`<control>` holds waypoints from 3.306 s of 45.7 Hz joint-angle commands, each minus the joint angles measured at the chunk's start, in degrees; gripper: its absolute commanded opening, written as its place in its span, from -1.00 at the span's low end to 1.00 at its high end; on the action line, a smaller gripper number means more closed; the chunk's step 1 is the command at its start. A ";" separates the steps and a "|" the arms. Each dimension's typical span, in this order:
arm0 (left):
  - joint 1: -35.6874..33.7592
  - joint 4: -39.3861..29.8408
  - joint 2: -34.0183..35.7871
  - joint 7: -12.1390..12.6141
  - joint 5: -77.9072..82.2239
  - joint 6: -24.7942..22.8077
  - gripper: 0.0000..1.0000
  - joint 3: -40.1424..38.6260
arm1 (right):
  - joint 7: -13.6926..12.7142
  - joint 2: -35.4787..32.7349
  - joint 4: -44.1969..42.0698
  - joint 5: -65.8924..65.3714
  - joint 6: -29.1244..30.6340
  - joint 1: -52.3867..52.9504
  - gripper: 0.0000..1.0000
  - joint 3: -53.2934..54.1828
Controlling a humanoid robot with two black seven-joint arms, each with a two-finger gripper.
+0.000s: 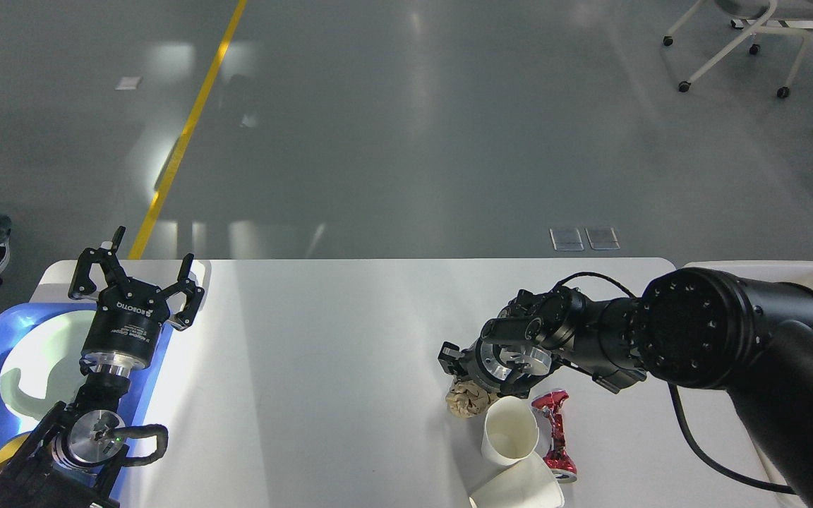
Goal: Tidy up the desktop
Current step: 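Lower the right gripper and grasp the crumpled paper ball, then lift the paper ball and carry it toward the white bin, then lower the paper ball into the bin and open the right gripper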
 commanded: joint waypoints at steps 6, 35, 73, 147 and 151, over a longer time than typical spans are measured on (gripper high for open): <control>-0.09 0.00 0.00 0.00 0.00 0.01 0.93 0.00 | 0.61 -3.64 5.62 -1.00 5.23 7.64 -1.00 -0.43; 0.00 0.00 0.00 0.00 0.00 0.01 0.93 0.00 | 12.91 -17.62 44.56 -17.96 23.61 55.37 -1.00 -13.25; 0.00 0.00 0.00 0.00 0.00 0.10 0.93 0.00 | 13.36 -31.76 48.80 -18.49 20.63 57.93 -1.00 -25.13; 0.00 0.00 0.00 -0.09 0.00 0.10 0.93 0.00 | 12.92 -32.04 -37.43 -19.37 -13.30 -42.62 -1.00 12.93; 0.00 0.00 0.00 0.00 0.00 0.10 0.94 0.00 | 12.92 -31.77 -37.43 -19.37 -13.39 -43.15 -1.00 13.01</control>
